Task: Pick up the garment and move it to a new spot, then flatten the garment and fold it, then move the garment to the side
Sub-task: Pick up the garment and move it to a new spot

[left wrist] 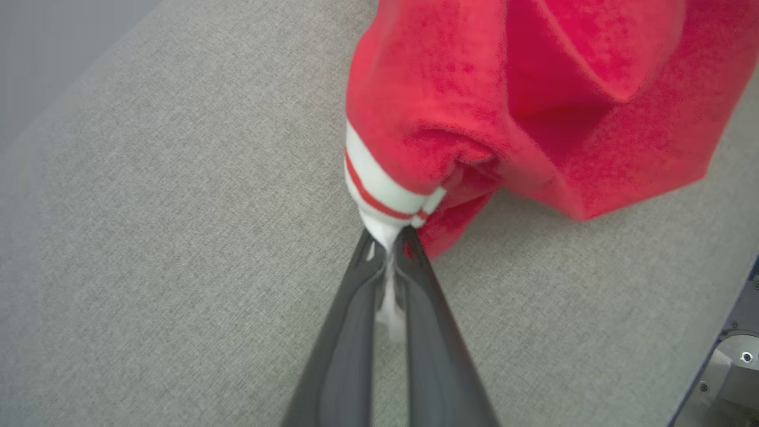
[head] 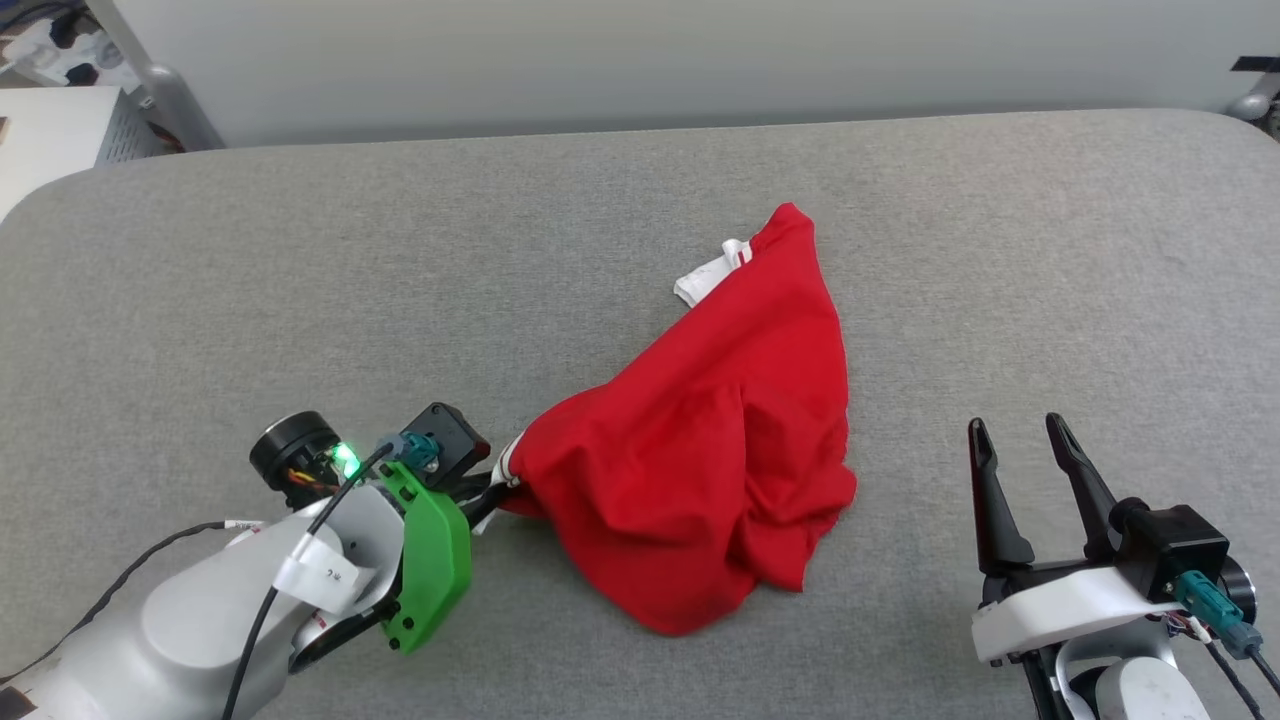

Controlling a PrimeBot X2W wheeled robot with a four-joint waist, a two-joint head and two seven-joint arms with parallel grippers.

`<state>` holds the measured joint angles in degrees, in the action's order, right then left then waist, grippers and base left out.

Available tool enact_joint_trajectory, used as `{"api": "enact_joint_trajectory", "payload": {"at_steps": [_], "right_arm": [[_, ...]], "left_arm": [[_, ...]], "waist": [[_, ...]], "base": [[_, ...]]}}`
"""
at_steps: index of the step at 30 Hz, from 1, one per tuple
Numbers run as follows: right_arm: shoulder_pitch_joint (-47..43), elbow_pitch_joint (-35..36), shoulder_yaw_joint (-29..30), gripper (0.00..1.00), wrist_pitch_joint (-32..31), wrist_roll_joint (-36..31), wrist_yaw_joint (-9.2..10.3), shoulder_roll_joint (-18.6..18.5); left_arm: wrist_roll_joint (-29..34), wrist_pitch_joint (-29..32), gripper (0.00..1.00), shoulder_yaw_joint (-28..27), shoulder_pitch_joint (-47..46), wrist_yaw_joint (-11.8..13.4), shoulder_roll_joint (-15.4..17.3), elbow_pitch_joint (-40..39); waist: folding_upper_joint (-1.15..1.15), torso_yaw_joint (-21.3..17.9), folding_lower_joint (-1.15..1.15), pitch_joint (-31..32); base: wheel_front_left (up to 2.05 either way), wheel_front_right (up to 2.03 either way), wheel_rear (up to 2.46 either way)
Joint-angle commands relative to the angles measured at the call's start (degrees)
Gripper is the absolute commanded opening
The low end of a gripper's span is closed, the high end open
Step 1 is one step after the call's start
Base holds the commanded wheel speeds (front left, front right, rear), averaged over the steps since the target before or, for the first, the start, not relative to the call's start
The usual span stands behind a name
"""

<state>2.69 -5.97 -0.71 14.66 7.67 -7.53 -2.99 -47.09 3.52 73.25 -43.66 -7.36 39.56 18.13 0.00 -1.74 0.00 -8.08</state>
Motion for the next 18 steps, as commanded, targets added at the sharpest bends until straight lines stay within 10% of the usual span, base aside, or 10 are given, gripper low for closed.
{"api": "enact_joint_trajectory", "payload": {"at_steps": [1, 2, 3, 4, 10, 18], "right_arm": [[0.91, -0.28, -0.07, 1.0, 0.33, -0.4, 0.04, 0.11], [0.87, -0.51, -0.06, 1.0, 0.33, -0.46, 0.04, 0.11], [0.78, -0.73, 0.03, 1.0, 0.33, -0.52, 0.04, 0.11], [0.7, -0.9, 0.13, 1.0, 0.33, -0.56, 0.04, 0.11], [-0.45, -1.58, 0.85, 1.0, 0.33, -0.92, 0.04, 0.11], [-3.02, -1.35, 2.09, 1.0, 0.33, -1.62, 0.04, 0.11]], "left_arm": [[1.26, -0.18, 0.0, 0.02, 0.73, -0.13, 0.39, 0.68], [1.23, -0.48, 0.0, 0.05, 1.08, -0.13, 0.22, 1.48], [1.31, -0.87, 0.89, 0.06, 1.36, -0.13, 0.01, 2.46], [1.41, -1.15, 1.0, 0.07, 1.54, -0.13, -0.25, 3.24], [-0.92, -8.68, 1.0, -2.41, 1.77, 0.58, -3.26, 9.67], [-5.7, -18.26, 1.0, -13.3, 6.17, 8.64, -7.22, 9.88]], "waist": [[0.0, 1.41, 0.0, 0.35], [0.0, 1.77, 0.0, 0.6], [0.0, 2.12, 0.0, 0.9], [0.0, 2.35, 0.0, 1.13], [0.0, 4.11, 0.0, 3.71], [0.0, 6.25, 0.0, 7.33]], "base": [[0.0, 0.0, 0.0], [0.0, 0.0, 0.0], [0.0, 0.0, 0.0], [0.0, 0.0, 0.0], [0.0, 0.0, 0.0], [0.0, 0.0, 0.0]]}}
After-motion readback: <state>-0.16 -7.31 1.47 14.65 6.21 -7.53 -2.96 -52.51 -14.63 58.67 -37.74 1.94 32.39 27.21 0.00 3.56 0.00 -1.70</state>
